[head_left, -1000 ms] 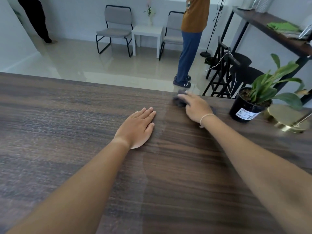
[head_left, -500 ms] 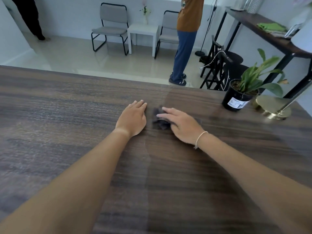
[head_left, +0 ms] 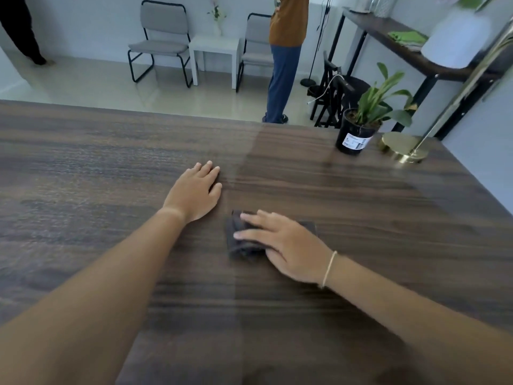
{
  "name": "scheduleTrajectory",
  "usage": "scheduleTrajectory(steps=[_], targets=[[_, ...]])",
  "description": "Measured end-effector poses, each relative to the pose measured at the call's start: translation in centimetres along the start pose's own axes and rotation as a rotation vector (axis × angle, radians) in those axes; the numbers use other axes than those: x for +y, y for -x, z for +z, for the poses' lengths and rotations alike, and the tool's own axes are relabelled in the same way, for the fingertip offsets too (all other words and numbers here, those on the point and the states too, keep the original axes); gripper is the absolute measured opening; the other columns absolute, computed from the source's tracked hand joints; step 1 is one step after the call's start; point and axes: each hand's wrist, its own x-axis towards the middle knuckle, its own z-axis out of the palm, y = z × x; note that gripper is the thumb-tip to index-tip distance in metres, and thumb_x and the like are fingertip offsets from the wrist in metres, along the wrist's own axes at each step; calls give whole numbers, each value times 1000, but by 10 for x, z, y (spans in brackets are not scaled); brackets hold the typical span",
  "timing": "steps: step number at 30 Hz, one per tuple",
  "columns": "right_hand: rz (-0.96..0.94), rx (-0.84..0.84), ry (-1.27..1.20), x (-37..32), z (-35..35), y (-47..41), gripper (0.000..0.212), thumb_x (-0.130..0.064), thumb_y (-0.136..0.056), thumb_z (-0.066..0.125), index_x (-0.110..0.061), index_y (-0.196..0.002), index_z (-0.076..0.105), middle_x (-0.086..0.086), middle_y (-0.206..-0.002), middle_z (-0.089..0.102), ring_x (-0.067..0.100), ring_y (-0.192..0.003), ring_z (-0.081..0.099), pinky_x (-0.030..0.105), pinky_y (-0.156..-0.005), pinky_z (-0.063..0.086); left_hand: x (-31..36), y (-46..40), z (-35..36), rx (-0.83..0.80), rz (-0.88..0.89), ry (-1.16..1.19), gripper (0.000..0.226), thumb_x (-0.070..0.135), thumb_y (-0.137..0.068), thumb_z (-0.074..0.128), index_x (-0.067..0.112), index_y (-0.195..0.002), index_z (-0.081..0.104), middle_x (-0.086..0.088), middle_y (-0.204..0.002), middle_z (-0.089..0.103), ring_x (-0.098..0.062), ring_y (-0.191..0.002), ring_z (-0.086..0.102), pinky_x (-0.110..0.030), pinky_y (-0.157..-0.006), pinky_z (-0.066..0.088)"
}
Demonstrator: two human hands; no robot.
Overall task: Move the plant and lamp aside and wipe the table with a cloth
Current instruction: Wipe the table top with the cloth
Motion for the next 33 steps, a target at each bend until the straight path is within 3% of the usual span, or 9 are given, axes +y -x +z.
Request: scheduleTrajectory(steps=[4,10,15,17,23,25,28,30,33], targets=[[-182,-85,21,6,-14,88,55,-6,-88,43,-42,-130,40,-13,-148,33,9,-139,23,22,-115,10,7,23,2,-29,-6,-65,55,36,-98,29,14,-148,20,-7,-159,12,-26,-147,10,-37,-119,8],[539,233,33,67,-49,61,53,0,-88,40,-27,-133,45,1,-152,30,26,-138,29,30,-110,21,31,64,9,-50,-60,-105,59,40,-98,26,15,-149,13,-6,-160,6,-26,-148,4,-39,-120,4],[25,-9,-9,-47,5,158,54,-17,-83,32,-35,-134,43,-10,-151,28,8,-138,19,16,-113,3,65,92,14,-70,-74,-73,58,39,-98,26,14,-149,15,-6,-160,6,-27,-148,4,-42,-120,4],[27,-10,-2,-37,-12,217,55,-15,-84,33,-40,-132,41,-17,-149,26,3,-139,17,13,-113,3,84,106,17,-70,-34,-52,57,38,-98,27,15,-149,15,-5,-160,6,-26,-148,4,-41,-120,3],[857,357,69,88,-73,248,52,-4,-90,39,-24,-138,39,6,-153,27,26,-139,26,33,-112,21,126,125,35,-125,49,-21,57,37,-98,28,14,-149,16,-6,-160,6,-26,-148,4,-40,-119,3],[862,312,102,56,-57,258,51,-9,-89,40,-24,-137,40,7,-152,29,31,-138,28,39,-113,24,171,133,36,-118,120,-9,56,35,-98,28,14,-149,16,-6,-160,7,-26,-148,5,-40,-119,3],[358,221,71,-45,-7,286,45,-23,-88,40,-29,-132,46,1,-148,37,26,-136,33,36,-112,24,215,138,30,-107,176,-24,55,34,-99,28,13,-149,17,-7,-160,7,-26,-148,5,-39,-119,3],[199,133,43,-65,-8,306,42,-30,-89,41,-34,-130,46,-6,-147,39,16,-135,34,27,-111,21,212,134,30,-112,168,-41,55,34,-99,28,12,-149,17,-7,-160,8,-26,-148,5,-40,-119,4],[435,246,177,8,-51,342,38,-29,-95,39,-32,-133,45,-3,-148,37,19,-134,38,27,-109,25,211,132,28,-107,168,-30,56,33,-99,28,12,-149,17,-8,-160,8,-26,-148,5,-39,-119,4]])
